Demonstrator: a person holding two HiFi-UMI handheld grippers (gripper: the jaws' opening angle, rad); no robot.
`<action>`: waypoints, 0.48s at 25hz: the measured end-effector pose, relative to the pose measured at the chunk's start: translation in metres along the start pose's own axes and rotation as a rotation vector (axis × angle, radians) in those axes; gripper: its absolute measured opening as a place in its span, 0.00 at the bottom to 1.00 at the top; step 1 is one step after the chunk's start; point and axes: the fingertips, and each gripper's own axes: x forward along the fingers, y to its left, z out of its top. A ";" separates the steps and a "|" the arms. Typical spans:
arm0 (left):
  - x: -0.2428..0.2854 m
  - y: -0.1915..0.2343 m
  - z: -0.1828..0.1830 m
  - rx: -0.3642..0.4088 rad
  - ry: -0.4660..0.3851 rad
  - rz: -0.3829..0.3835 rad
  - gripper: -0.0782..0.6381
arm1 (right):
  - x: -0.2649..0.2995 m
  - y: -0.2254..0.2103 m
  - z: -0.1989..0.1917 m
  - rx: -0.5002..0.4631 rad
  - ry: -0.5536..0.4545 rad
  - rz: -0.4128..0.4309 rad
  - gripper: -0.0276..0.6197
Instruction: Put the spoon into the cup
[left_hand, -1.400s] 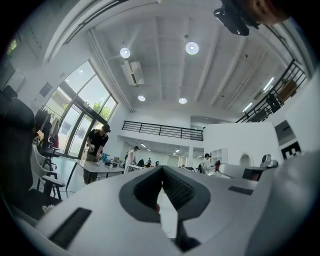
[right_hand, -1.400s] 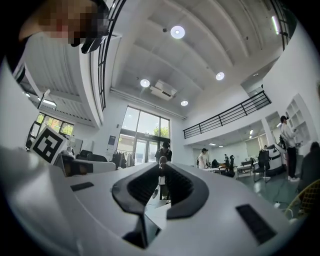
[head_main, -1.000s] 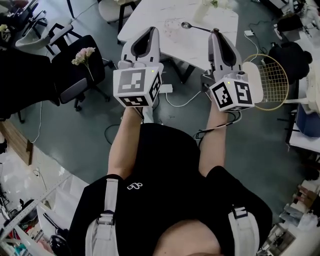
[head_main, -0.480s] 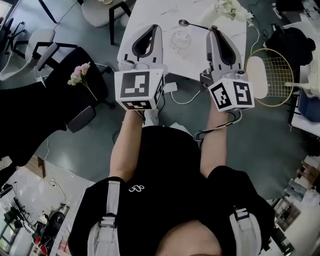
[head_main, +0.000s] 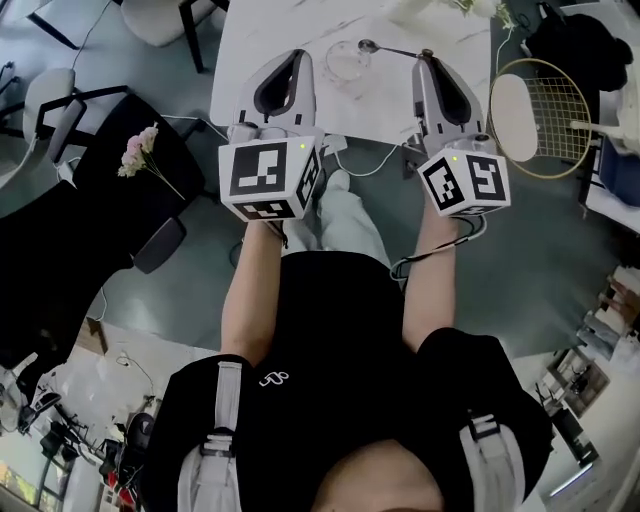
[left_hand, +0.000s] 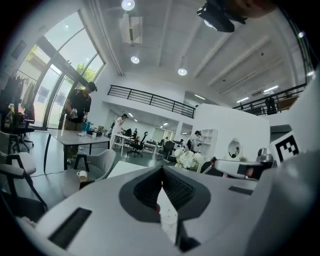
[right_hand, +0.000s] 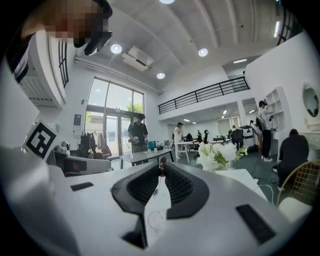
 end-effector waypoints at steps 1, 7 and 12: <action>0.000 0.000 -0.007 -0.005 0.011 0.011 0.13 | 0.002 -0.002 -0.008 -0.001 0.021 0.007 0.12; -0.001 0.006 -0.039 -0.018 0.062 0.058 0.13 | 0.030 -0.005 -0.051 -0.049 0.121 0.069 0.12; -0.003 0.013 -0.062 -0.036 0.104 0.087 0.13 | 0.059 -0.005 -0.102 -0.070 0.292 0.119 0.12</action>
